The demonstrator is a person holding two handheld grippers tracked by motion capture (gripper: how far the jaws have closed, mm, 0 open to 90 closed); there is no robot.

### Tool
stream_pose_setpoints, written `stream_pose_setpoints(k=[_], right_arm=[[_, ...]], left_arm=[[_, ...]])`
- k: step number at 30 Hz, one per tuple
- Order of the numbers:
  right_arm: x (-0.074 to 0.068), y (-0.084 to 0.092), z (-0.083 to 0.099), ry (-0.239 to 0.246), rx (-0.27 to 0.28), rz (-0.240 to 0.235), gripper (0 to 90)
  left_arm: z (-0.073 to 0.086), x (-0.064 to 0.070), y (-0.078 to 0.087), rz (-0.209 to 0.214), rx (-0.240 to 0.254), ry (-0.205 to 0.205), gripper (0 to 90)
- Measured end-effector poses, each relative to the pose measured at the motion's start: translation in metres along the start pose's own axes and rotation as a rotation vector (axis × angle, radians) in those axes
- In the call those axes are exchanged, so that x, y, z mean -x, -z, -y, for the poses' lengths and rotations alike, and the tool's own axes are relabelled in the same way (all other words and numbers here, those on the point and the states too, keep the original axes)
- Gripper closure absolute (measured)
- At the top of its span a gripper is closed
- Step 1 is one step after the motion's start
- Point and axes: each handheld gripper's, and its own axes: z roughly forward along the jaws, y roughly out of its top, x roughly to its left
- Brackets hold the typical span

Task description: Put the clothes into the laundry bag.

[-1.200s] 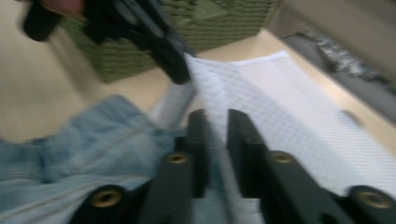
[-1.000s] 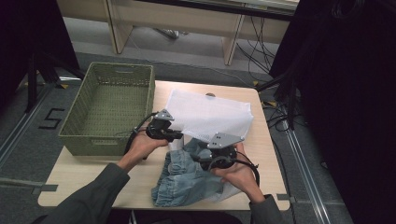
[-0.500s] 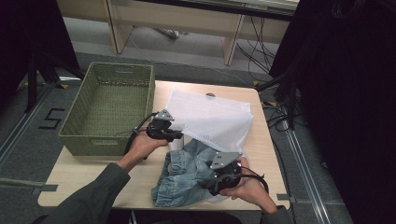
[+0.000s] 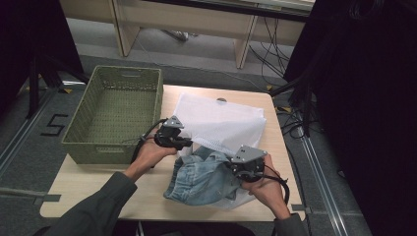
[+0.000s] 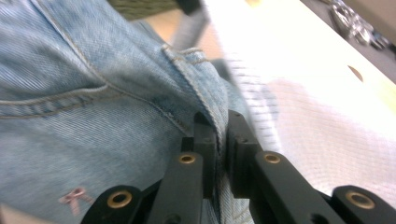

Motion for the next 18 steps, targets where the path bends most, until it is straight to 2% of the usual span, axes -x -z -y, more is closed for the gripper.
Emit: stream_pose_setpoints(k=[1,3,4,5,6,7,9,11,12,14,15,17,18], right_arm=[[0.005,-0.006,0.003,-0.007,-0.001,0.007,85.7],[0.013,-0.025,0.013,-0.058,-0.080,0.025,86.0],[0.016,-0.037,0.022,-0.097,-0.141,0.017,86.0],[0.021,-0.050,0.035,-0.113,-0.180,0.006,86.0],[0.021,-0.057,0.042,-0.145,-0.199,0.004,86.0],[0.020,-0.063,0.050,-0.183,-0.195,-0.007,85.7],[0.023,-0.059,0.048,-0.204,-0.188,-0.012,81.8],[0.024,-0.053,0.044,-0.212,-0.175,-0.011,72.8],[0.024,-0.049,0.042,-0.227,-0.158,-0.005,66.4],[0.024,-0.041,0.037,-0.234,-0.136,-0.020,59.5],[0.024,-0.036,0.034,-0.221,-0.117,-0.043,54.5],[0.020,-0.026,0.026,-0.204,-0.070,-0.047,47.6],[0.020,-0.018,0.021,-0.168,-0.067,-0.065,43.7]], left_arm=[[0.000,0.001,0.000,0.003,0.003,0.001,88.9],[0.000,0.001,-0.001,0.001,-0.006,-0.005,89.0],[0.001,0.001,-0.001,0.000,-0.007,-0.006,89.0],[0.001,0.001,-0.002,0.004,-0.006,-0.007,89.0],[0.001,0.000,-0.002,0.002,-0.004,-0.004,89.0],[0.001,-0.001,-0.002,0.006,-0.001,0.001,88.9],[0.001,-0.001,-0.001,0.000,0.001,0.004,89.0],[0.000,-0.001,0.000,-0.001,0.005,0.013,88.9],[0.000,-0.002,0.000,0.006,0.003,0.003,88.9],[-0.001,-0.001,0.000,0.000,0.007,0.007,88.8],[-0.001,-0.001,0.000,-0.003,0.008,0.005,88.8],[-0.001,-0.002,-0.001,0.002,0.006,0.009,88.8],[-0.001,-0.001,-0.001,-0.004,0.009,0.010,88.8]])
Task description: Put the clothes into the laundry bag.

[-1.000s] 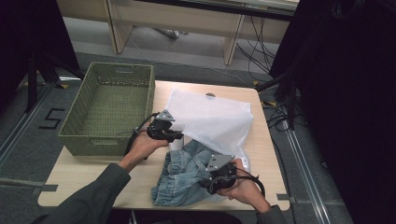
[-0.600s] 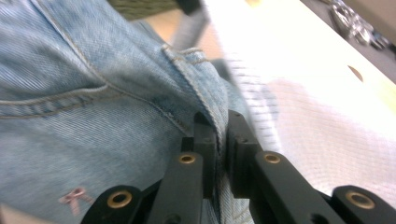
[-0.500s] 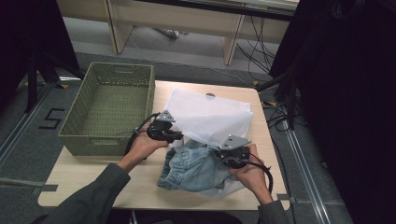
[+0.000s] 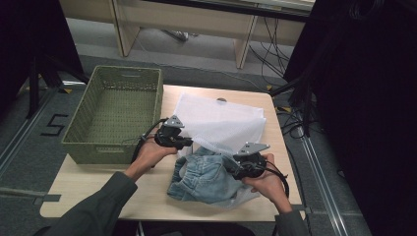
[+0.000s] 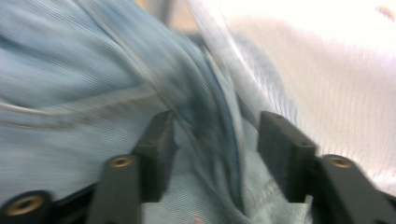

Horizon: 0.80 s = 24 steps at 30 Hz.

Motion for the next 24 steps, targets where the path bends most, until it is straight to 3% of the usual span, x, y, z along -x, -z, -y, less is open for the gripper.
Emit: stream_pose_setpoints(k=[2,5,8,11,14,15,16,17,18,19,20,21,24], right_arm=[[-0.009,0.011,-0.008,0.042,0.075,-0.031,40.1],[-0.028,0.029,-0.023,0.076,0.135,-0.133,36.2],[-0.051,0.029,-0.034,0.124,0.167,-0.209,35.8],[-0.074,0.016,-0.037,0.167,0.140,-0.253,35.1],[-0.093,-0.004,-0.034,0.185,0.068,-0.249,31.3],[-0.098,-0.009,-0.032,0.185,0.070,-0.234,30.0],[-0.101,-0.015,-0.032,0.226,0.047,-0.235,29.9],[-0.106,-0.021,-0.030,0.220,0.035,-0.205,30.6],[-0.110,-0.031,-0.029,0.278,0.007,-0.167,34.3],[-0.112,-0.036,-0.028,0.304,-0.011,-0.126,39.2],[-0.112,-0.045,-0.026,0.343,-0.030,-0.071,49.1],[-0.112,-0.051,-0.023,0.299,-0.066,-0.059,61.2],[-0.099,-0.043,-0.025,0.263,-0.050,-0.037,73.2]], left_arm=[[0.000,0.000,0.000,0.001,-0.001,0.001,88.8],[0.000,-0.001,-0.001,0.011,0.002,0.005,88.7],[0.000,-0.001,0.000,0.008,0.000,0.010,88.6],[0.000,-0.002,0.000,0.011,-0.001,0.011,88.4],[0.000,-0.002,0.000,0.011,0.000,0.014,88.3],[0.000,-0.002,0.000,0.012,-0.001,0.013,88.4],[0.000,-0.002,-0.001,0.012,0.000,0.013,88.4],[0.001,-0.002,-0.001,0.011,-0.002,0.011,88.5],[0.001,-0.002,-0.001,0.009,-0.004,0.010,88.7],[0.001,-0.002,-0.001,0.007,-0.008,0.005,88.7],[0.001,-0.002,-0.002,0.005,-0.011,0.001,88.8],[0.001,-0.001,-0.001,-0.005,-0.016,-0.003,88.9],[0.000,0.000,0.000,-0.010,-0.011,-0.016,89.1]])
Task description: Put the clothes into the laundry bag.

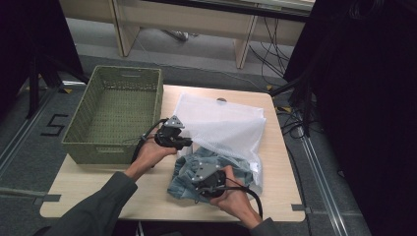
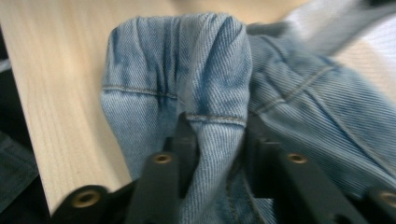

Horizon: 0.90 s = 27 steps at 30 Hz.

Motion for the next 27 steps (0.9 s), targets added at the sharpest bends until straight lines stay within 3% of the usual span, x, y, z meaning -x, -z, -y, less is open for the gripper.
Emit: stream_pose_setpoints(k=[2,3,6,8,9,12,13,14,15,16,17,20,22,23,25,26,27], right_arm=[[0.011,0.012,-0.002,-0.011,0.036,0.051,75.2],[0.019,0.023,-0.003,-0.023,0.024,0.056,76.0],[0.045,0.048,-0.007,-0.057,0.089,0.156,76.8],[0.059,0.057,-0.006,-0.086,0.106,0.204,76.9],[0.067,0.057,-0.003,-0.075,0.096,0.229,77.0],[0.082,0.036,0.020,-0.175,0.009,0.205,77.0],[0.085,0.021,0.033,-0.209,-0.051,0.178,76.9],[0.090,0.012,0.041,-0.189,-0.078,0.150,76.9],[0.090,0.003,0.050,-0.248,-0.092,0.119,76.9],[0.090,-0.004,0.056,-0.283,-0.061,0.106,76.8],[0.093,-0.003,0.056,-0.293,-0.075,0.084,76.5],[0.094,0.000,0.054,-0.316,-0.078,0.090,73.0],[0.094,0.003,0.051,-0.320,-0.097,0.076,65.3],[0.092,0.003,0.049,-0.320,-0.063,0.087,58.4],[0.090,0.014,0.041,-0.308,-0.064,0.088,45.8],[0.090,0.022,0.036,-0.303,-0.066,0.068,43.8],[0.088,0.028,0.033,-0.303,-0.025,0.071,42.2]], left_arm=[[-0.001,0.001,0.001,-0.009,-0.002,-0.010,89.1],[-0.001,0.002,0.001,-0.004,0.006,-0.008,89.1],[-0.003,0.005,0.003,-0.011,-0.001,-0.022,89.1],[-0.004,0.004,0.004,-0.002,-0.010,-0.040,89.1],[-0.005,0.005,0.003,-0.003,-0.002,-0.031,89.1],[-0.004,0.005,0.002,-0.008,0.004,-0.018,89.2],[-0.004,0.004,0.002,-0.009,-0.004,-0.024,89.1],[-0.003,0.004,0.002,-0.007,-0.004,-0.023,89.1],[-0.003,0.004,0.001,-0.001,-0.002,-0.019,89.1],[-0.003,0.004,0.000,-0.007,-0.002,-0.019,89.1],[-0.003,0.004,0.000,-0.004,-0.001,-0.016,89.1],[-0.003,0.003,0.000,0.008,0.008,-0.006,89.1],[-0.003,0.003,0.001,0.004,0.004,-0.005,89.0],[-0.003,0.002,0.002,0.005,0.005,-0.006,89.0],[-0.003,0.001,0.002,0.010,0.018,0.013,88.9],[-0.003,0.000,0.002,0.009,0.020,0.017,89.0],[-0.002,-0.001,0.002,0.009,0.016,0.014,89.0]])
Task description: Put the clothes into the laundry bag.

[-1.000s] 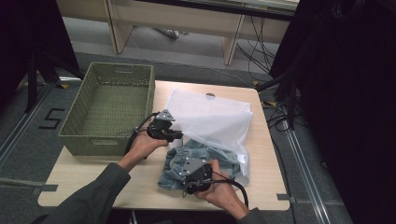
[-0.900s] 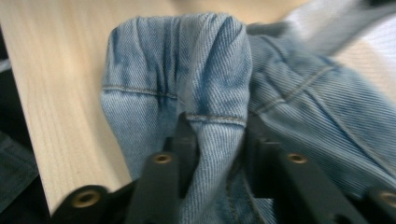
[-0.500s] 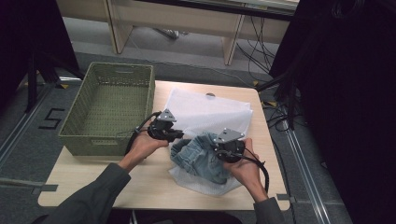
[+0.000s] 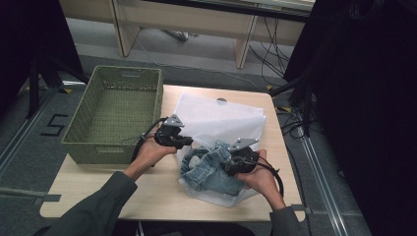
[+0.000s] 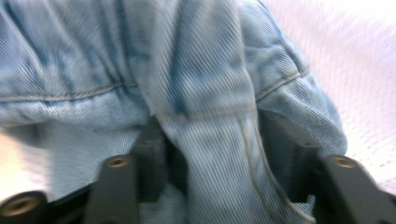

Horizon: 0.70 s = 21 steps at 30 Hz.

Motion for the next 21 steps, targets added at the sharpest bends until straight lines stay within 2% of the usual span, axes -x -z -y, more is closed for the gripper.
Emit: stream_pose_setpoints(k=[3,4,6,7,8,9,10,11,12,13,15,17,19,20,21], right_arm=[[-0.007,0.014,-0.006,0.056,0.033,-0.037,39.7],[-0.013,0.016,-0.007,0.080,0.053,-0.068,39.7],[-0.019,0.013,-0.010,0.112,0.025,-0.090,41.9],[-0.022,0.009,-0.010,0.128,0.009,-0.087,46.0],[-0.024,0.005,-0.009,0.134,-0.004,-0.084,50.0],[-0.025,0.000,-0.008,0.150,-0.029,-0.078,59.1],[-0.025,-0.004,-0.006,0.163,-0.029,-0.068,63.6],[-0.025,-0.008,-0.006,0.187,-0.036,-0.077,66.8],[-0.024,-0.008,-0.004,0.186,-0.055,-0.066,69.1],[-0.026,-0.010,-0.004,0.162,-0.043,-0.080,70.7],[-0.026,-0.009,-0.004,0.166,-0.041,-0.079,72.2],[-0.027,-0.007,-0.005,0.169,-0.046,-0.095,72.4],[-0.028,-0.009,-0.005,0.185,-0.034,-0.081,72.4],[-0.030,-0.009,-0.005,0.175,-0.036,-0.096,72.4],[-0.028,-0.009,-0.005,0.190,-0.029,-0.093,72.4]], left_arm=[[0.000,-0.001,0.000,-0.002,0.008,0.011,88.9],[0.000,-0.001,0.000,-0.003,0.010,0.012,88.9],[0.000,0.000,-0.001,-0.005,0.007,0.004,88.8],[0.000,0.000,-0.002,-0.005,0.010,-0.002,88.6],[-0.001,0.002,-0.003,-0.028,0.006,-0.018,88.1],[-0.001,0.002,-0.003,-0.044,-0.001,-0.045,85.0],[-0.002,0.002,-0.004,-0.063,-0.020,-0.092,82.7],[-0.002,0.003,-0.006,-0.061,-0.025,-0.105,81.7],[-0.003,0.004,-0.009,-0.059,-0.025,-0.108,80.1],[-0.004,0.006,-0.012,-0.075,-0.027,-0.129,76.5],[-0.006,0.011,-0.019,-0.115,-0.057,-0.190,64.1],[-0.009,0.015,-0.027,-0.113,-0.065,-0.216,59.3],[-0.012,0.018,-0.035,-0.127,-0.081,-0.241,52.0],[-0.013,0.020,-0.039,-0.127,-0.095,-0.256,49.8],[-0.013,0.021,-0.043,-0.117,-0.114,-0.266,48.7]])
